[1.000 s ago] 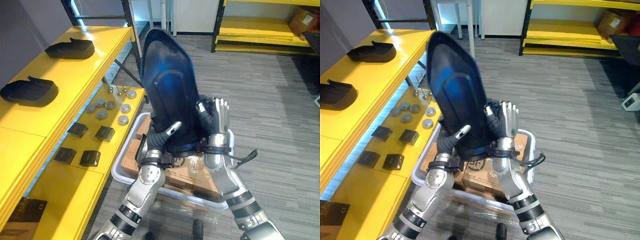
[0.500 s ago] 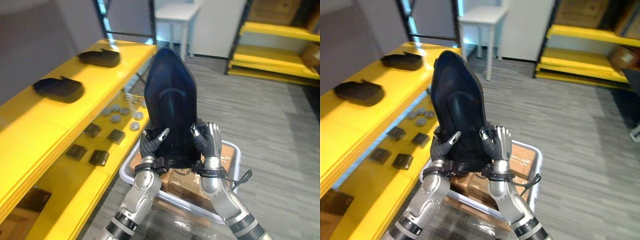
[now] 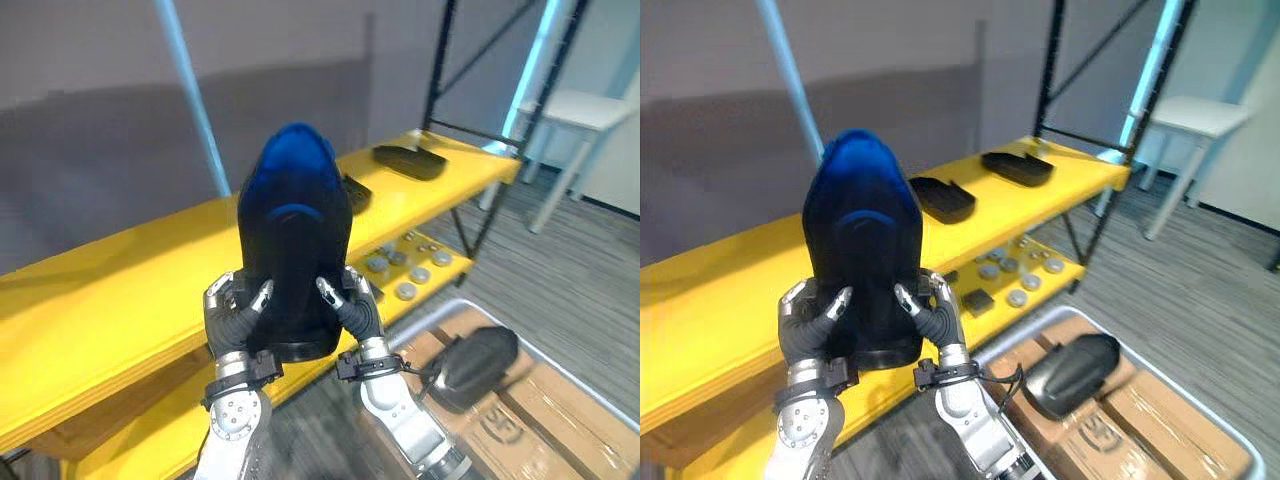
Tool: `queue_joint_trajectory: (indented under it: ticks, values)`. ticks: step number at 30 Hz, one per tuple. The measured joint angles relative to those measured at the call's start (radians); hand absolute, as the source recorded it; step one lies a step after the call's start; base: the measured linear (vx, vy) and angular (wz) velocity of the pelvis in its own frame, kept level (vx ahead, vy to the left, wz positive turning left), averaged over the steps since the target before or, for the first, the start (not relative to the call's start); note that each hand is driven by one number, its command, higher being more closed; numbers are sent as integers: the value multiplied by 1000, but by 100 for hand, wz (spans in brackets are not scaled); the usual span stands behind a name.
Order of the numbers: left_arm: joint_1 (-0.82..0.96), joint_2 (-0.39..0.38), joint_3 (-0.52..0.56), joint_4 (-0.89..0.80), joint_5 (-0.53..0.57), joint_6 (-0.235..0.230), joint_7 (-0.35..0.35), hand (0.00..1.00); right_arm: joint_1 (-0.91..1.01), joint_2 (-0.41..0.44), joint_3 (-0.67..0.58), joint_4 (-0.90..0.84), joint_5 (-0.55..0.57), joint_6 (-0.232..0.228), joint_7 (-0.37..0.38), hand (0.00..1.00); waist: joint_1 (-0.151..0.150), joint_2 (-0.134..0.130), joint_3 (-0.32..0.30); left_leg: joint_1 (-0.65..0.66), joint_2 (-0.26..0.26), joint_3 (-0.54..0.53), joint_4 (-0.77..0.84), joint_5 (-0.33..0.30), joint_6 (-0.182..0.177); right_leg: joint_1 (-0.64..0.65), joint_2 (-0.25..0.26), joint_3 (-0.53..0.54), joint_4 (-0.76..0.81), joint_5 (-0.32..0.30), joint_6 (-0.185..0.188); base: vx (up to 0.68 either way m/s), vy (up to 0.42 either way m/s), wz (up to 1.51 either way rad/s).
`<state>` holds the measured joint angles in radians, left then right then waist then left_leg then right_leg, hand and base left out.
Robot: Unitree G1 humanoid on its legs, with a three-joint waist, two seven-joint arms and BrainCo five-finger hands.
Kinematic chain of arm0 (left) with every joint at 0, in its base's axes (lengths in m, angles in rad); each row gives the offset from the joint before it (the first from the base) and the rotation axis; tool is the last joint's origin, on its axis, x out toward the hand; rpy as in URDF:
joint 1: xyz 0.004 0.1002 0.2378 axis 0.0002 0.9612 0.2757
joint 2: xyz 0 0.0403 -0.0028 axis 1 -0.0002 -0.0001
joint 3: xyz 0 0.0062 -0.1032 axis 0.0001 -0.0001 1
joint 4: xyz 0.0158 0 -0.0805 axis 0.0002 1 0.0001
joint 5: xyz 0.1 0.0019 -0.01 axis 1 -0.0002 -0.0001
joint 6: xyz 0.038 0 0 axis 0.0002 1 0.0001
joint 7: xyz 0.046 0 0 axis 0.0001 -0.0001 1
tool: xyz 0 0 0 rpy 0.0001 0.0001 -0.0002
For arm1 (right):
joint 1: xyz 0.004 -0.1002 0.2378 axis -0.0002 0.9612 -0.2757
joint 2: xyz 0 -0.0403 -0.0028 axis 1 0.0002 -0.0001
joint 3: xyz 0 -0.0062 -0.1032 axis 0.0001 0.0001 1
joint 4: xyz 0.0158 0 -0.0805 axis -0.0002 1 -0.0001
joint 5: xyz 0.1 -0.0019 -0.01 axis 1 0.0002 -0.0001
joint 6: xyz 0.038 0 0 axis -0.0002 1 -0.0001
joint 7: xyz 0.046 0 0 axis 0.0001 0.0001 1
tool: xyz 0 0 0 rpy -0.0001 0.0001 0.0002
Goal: Walk over and take plastic housings, then place them on the shelf
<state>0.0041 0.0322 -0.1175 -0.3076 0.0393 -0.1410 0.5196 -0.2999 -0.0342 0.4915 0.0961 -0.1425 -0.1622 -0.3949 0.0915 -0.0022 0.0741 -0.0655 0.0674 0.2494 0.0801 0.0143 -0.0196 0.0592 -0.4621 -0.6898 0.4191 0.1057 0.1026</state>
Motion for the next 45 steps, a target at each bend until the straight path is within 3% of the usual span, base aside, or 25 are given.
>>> queue_joint_trajectory:
  ticks: [1,2,3,4,5,6,8,10,12,13,15,17,20,22,25,28,31,37,40,45]
  values:
    - [5,0,19,-3,53,8,6,100,18,8,1,2,38,0,33,0,1,-7,-2,27,-21,-45,-3,-9,14,-25,-42,58,122,54,-72,137,169,96]
    - [6,1,26,-9,77,9,11,100,26,12,0,4,58,-1,46,0,-2,-7,-2,35,-28,-72,-4,-17,22,-40,-47,109,178,79,-101,169,129,129]
    - [2,2,38,-19,121,10,29,100,36,31,-2,11,90,-2,67,0,-6,-4,1,40,-29,-139,-8,-30,39,-93,-14,219,298,-3,-52,159,20,127]
    - [2,0,47,-19,147,11,40,100,40,37,-2,11,123,-2,87,0,-9,-3,3,45,-29,-185,-15,-30,41,-131,36,281,360,-107,-59,159,-27,148]
    - [2,-1,51,-19,167,13,45,100,44,37,-5,11,165,-2,111,0,-16,-3,8,54,-32,-227,-20,-30,41,-149,82,309,376,-174,-68,142,-56,149]
    - [3,-2,51,-17,187,14,45,100,62,38,-14,9,210,-2,144,0,-20,-5,11,65,-36,-271,-24,-29,41,-168,135,331,333,-220,-61,139,-61,154]
    - [-1,-3,51,-4,205,10,45,100,94,41,-25,-2,279,-3,184,0,-34,-5,11,69,-39,-338,-26,-29,41,-210,227,425,185,-251,-61,147,-88,123]
    - [-29,-5,22,44,218,0,45,100,179,46,-79,-57,399,-4,244,0,-64,-14,17,58,-54,-425,-22,-26,35,-235,352,685,-61,-251,-51,165,-195,124]
    - [-63,-10,1,70,220,-1,45,100,228,53,-117,-93,460,-7,269,0,-92,-44,32,52,-85,-472,-9,-38,13,-236,375,805,-166,-238,-47,132,-267,118]
    - [-96,-31,42,102,209,11,71,100,294,66,-178,-155,564,-48,297,0,-115,-65,52,50,-115,-499,14,-69,-29,-239,366,840,-169,-152,-10,135,-305,86]
    - [-98,-52,174,115,163,32,118,100,359,49,-257,-204,680,-98,300,0,-120,-39,49,41,-63,-469,12,-80,-45,-231,408,835,-227,-140,-26,165,-213,-3]
    - [-111,-38,273,121,146,56,166,100,413,25,-321,-244,779,-145,300,0,-122,-34,43,30,-10,-444,-5,-85,-54,-205,452,837,-334,-65,-57,195,-99,-41]
    - [-135,-51,283,135,119,84,193,100,480,16,-298,-288,854,-164,312,0,-131,-33,43,25,20,-447,-31,-74,-73,-195,471,791,-362,-53,-66,171,-101,13]
    - [-185,-62,250,159,97,86,208,100,494,10,-262,-313,857,-163,315,0,-139,-32,44,1,23,-404,-28,-53,-91,-191,457,736,-362,-56,-70,86,-39,69]
    - [-249,-65,250,169,57,81,243,100,485,14,-221,-393,834,-164,312,0,-157,-27,47,-28,15,-187,-34,-16,-54,-193,429,694,-362,-66,-71,17,37,55]
    - [-250,-56,293,170,-41,72,266,100,462,12,-220,-450,683,-164,265,0,-162,-26,46,-27,-4,-170,-73,1,-37,-212,414,706,-362,-81,-69,-9,55,-6]
    - [-258,-39,309,175,-129,64,269,100,466,11,-222,-473,632,-163,234,0,-176,-26,44,-28,-5,-134,-114,16,-24,-236,411,710,-361,-80,-69,-25,43,-7]
    - [-461,86,331,349,-278,56,238,100,554,-14,-231,-476,562,-132,264,0,-199,-26,42,-21,-7,-64,-147,30,-28,-269,417,768,-371,-59,-64,36,39,-30]
    - [-579,165,328,467,-340,66,204,100,613,-38,-255,-469,556,-113,295,0,-238,-25,42,-30,-8,-55,-153,31,-28,-282,417,783,-380,-51,-60,34,26,-14]
    - [-718,254,299,675,-413,84,173,100,634,-68,-251,-430,517,-106,311,0,-248,-20,51,-54,-8,-35,-149,35,-26,-309,420,806,-396,-30,-62,3,17,-15]
